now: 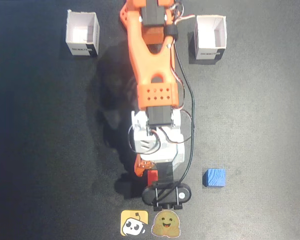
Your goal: Put the red cube in the right box and the blue cube in the left box.
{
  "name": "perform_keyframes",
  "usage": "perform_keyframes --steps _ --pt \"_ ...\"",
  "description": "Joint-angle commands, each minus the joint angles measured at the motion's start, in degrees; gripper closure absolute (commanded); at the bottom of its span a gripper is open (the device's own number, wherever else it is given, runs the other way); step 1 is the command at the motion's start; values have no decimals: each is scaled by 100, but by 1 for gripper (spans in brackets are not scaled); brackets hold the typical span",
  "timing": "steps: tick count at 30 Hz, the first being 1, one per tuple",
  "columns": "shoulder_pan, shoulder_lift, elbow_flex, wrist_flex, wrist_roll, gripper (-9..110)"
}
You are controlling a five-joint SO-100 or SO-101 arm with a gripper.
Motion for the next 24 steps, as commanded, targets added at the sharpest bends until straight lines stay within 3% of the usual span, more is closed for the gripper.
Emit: perform_keyframes --steps 1,24 --pt "-53 -26 -448 53 70 79" --pt "-35 -1178 -1450 264 281 80"
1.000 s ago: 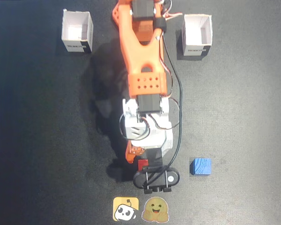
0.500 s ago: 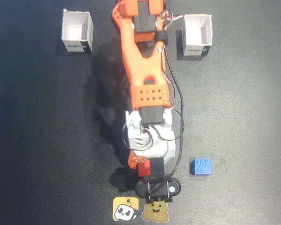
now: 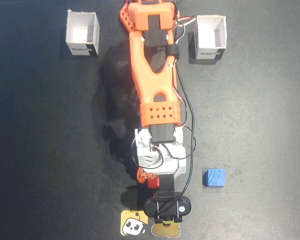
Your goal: Put the red cube in the right box and the blue cube in the left box.
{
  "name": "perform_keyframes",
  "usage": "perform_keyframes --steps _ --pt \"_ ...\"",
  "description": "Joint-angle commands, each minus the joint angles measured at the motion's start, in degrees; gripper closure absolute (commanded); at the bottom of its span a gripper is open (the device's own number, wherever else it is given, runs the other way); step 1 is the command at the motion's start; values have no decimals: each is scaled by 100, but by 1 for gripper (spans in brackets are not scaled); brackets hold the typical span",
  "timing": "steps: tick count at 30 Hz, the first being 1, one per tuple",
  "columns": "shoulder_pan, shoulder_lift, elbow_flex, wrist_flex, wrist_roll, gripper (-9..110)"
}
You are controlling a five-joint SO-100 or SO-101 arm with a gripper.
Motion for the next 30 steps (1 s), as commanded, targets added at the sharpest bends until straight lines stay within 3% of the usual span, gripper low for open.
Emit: perform_keyframes --steps 1,14,30 --pt "18 35 -290 -26 88 80" --pt "88 -62 -246 -202 88 92" --pt "817 1547 510 510 -677 91"
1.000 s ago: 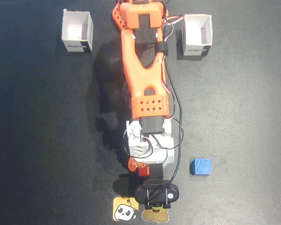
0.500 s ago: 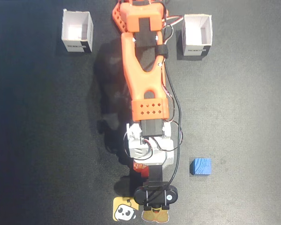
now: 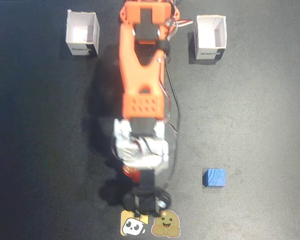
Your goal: Put the red cube in the right box and the blue cube in the left box.
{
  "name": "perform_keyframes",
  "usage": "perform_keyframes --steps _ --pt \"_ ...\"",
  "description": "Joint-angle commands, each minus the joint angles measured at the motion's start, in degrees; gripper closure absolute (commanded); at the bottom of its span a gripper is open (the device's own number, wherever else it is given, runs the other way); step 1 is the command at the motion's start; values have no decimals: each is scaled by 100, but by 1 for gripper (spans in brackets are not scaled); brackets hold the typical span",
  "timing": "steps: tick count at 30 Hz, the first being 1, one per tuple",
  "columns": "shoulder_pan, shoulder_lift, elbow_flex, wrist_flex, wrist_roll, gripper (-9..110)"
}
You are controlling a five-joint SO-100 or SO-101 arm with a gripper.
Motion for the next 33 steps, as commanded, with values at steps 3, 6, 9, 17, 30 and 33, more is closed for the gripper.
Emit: perform_keyframes --steps 3,6,9,17,30,33 --pt "422 1292 668 35 -237 91" --pt "712 1837 1230 -26 -352 91" --pt "1011 2320 1626 97 -483 91" --pt "1450 3911 2848 378 -686 91" --pt "2514 5133 3753 879 -800 91" --pt "2936 5080 3806 773 -905 91"
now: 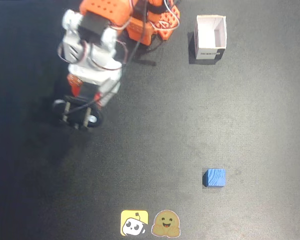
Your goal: Put the red cube in the right box and the blue cube in the left box.
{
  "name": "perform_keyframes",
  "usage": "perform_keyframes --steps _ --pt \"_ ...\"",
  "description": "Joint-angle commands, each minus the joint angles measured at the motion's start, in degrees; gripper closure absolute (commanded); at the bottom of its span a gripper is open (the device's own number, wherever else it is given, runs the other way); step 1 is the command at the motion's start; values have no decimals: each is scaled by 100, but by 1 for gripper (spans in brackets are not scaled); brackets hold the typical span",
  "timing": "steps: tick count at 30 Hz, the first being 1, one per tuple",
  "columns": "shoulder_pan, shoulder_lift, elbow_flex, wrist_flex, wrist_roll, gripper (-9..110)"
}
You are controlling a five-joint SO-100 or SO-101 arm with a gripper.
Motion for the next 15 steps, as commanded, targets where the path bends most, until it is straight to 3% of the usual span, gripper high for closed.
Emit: perform_keyframes --steps 1,15 --pt "448 176 -26 -53 -79 91" --pt "2065 1257 932 53 -105 91"
